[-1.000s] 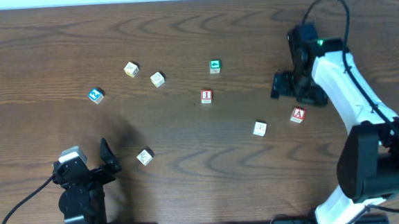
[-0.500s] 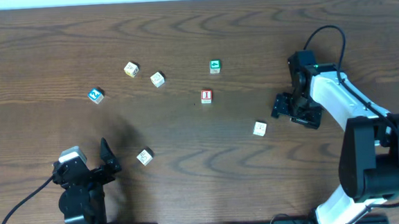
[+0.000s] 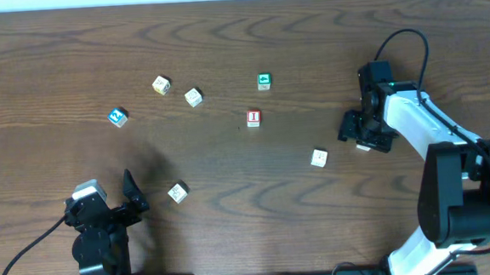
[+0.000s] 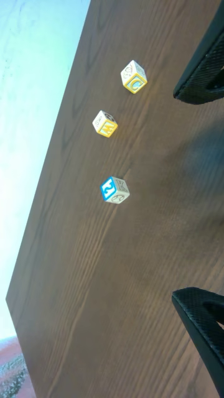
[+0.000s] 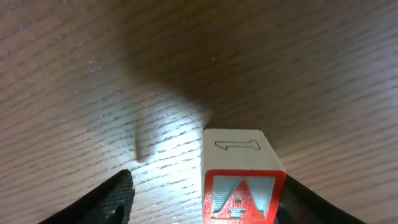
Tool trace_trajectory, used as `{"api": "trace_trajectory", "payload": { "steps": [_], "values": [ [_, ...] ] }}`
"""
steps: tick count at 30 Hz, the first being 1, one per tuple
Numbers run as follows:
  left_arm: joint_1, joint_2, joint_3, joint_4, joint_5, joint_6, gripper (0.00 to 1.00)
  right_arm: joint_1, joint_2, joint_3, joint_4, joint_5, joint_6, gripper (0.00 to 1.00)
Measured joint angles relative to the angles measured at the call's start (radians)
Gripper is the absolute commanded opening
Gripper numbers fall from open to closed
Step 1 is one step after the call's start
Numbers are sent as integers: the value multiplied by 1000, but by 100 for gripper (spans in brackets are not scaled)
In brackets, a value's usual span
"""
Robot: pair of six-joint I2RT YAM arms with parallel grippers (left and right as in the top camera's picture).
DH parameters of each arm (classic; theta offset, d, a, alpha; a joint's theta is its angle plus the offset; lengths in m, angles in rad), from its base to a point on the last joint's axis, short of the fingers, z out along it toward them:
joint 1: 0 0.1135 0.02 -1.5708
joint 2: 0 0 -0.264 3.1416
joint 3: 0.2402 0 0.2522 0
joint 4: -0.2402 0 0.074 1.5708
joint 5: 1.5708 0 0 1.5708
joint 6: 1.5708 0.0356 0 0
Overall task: Spell out Ai2
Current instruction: 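Move the right gripper to the red A block and grasp it, then lift the A block and carry it left of the I block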
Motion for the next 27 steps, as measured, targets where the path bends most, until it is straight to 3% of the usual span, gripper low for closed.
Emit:
{"api": "trace_trajectory", "payload": {
  "steps": [7, 13, 23, 27],
  "values": [
    [0, 0, 0, 0, 0, 0, 96, -9, 0, 0, 3, 4, -22, 53],
    [0, 0, 0, 0, 0, 0, 95, -19, 0, 0, 6, 4, -37, 37],
    [0, 0, 0, 0, 0, 0, 95, -21, 0, 0, 5, 4, -41, 25],
    [0, 0, 0, 0, 0, 0, 96, -21, 0, 0, 7, -3, -42, 15]
  ]
}}
